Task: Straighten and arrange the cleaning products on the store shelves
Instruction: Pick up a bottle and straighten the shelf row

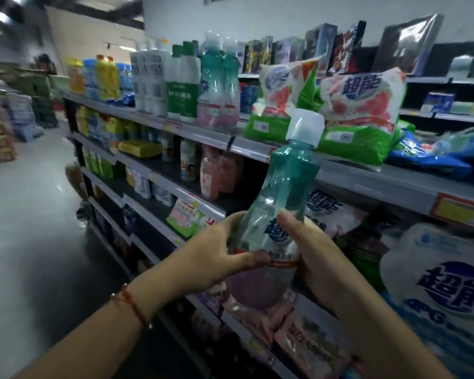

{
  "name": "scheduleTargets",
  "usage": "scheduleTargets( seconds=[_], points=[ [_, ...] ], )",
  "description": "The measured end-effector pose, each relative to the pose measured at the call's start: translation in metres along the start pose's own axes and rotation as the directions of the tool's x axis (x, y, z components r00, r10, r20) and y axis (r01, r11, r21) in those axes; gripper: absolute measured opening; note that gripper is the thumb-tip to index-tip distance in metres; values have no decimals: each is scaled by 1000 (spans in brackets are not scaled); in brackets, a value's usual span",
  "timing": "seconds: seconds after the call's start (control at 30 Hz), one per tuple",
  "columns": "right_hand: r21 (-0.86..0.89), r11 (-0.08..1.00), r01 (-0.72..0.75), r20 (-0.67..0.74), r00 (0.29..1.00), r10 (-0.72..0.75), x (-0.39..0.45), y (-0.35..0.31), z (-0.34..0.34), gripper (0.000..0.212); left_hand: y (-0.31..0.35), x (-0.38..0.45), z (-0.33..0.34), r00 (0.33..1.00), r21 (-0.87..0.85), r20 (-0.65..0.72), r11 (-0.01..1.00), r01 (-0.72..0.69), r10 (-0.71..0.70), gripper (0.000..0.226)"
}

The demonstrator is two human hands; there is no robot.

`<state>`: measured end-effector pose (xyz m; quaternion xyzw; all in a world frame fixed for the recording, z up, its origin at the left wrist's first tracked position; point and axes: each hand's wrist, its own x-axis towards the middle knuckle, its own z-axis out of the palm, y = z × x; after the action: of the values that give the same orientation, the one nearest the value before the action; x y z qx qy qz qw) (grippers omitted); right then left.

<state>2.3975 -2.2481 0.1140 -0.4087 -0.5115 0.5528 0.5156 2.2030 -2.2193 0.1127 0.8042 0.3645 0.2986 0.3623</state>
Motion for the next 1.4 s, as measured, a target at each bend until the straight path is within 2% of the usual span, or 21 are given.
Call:
scheduleTargets(
  seconds=[0.1, 0.23, 0.4, 0.5, 0.63, 0.87, 0.97, 1.03, 1.13, 1.2, 1.27, 1.3, 1.4],
  points=[
    [-178, 984, 29, -8, 999, -31, 47, -29, 47, 43, -30, 8, -60, 997, -90, -30, 993, -79, 77, 57],
    [-341, 933, 117, -31, 990, -136, 116, -40, 110, 35, -78, 21, -135, 981, -87, -109, 981, -173, 164, 72],
    [-397, 895, 201, -125, 955, -271, 185, -50, 156, 28, -110, 58, -195, 919, 119, -232, 947, -299, 319, 103],
    [-437, 873, 216, -200, 923, -328, 215, -64, 163, 26, -111, 91, -216, 886, 249, -200, 897, -366, 417, 109],
    [-542, 802, 250, -245, 866, -436, 247, -96, 159, 31, -118, 160, -248, 862, 173, -152, 872, -458, 483, 113],
    [-783, 594, 185, -282, 745, -604, 314, -147, 120, 37, -92, 289, -271, 836, 236, -220, 859, -454, 502, 108],
    [-824, 553, 126, -321, 701, -637, 345, -151, 98, 42, -88, 326, -267, 836, 251, -182, 846, -470, 518, 105],
    [-830, 549, 96, -346, 683, -643, 364, -150, 84, 38, -93, 347, -263, 837, 326, -196, 839, -436, 511, 102],
    [-842, 539, 36, -371, 686, -626, 387, -143, 65, 32, -108, 366, -253, 870, 376, -194, 854, -360, 453, 120],
    [-853, 522, 11, -366, 700, -613, 397, -136, 58, 24, -118, 370, -249, 863, 403, -188, 838, -368, 469, 139],
    [-874, 487, -7, -353, 697, -624, 402, -133, 54, 17, -125, 372, -246, 848, 487, -187, 797, -358, 495, 140],
    [-886, 464, -21, -349, 689, -635, 405, -133, 53, 19, -126, 371, -246, 840, 533, -193, 773, -344, 508, 135],
    [-888, 442, -128, -402, 682, -610, 412, -134, 50, 51, -128, 372, -244, 819, 540, -184, 753, -377, 543, 117]
  ],
)
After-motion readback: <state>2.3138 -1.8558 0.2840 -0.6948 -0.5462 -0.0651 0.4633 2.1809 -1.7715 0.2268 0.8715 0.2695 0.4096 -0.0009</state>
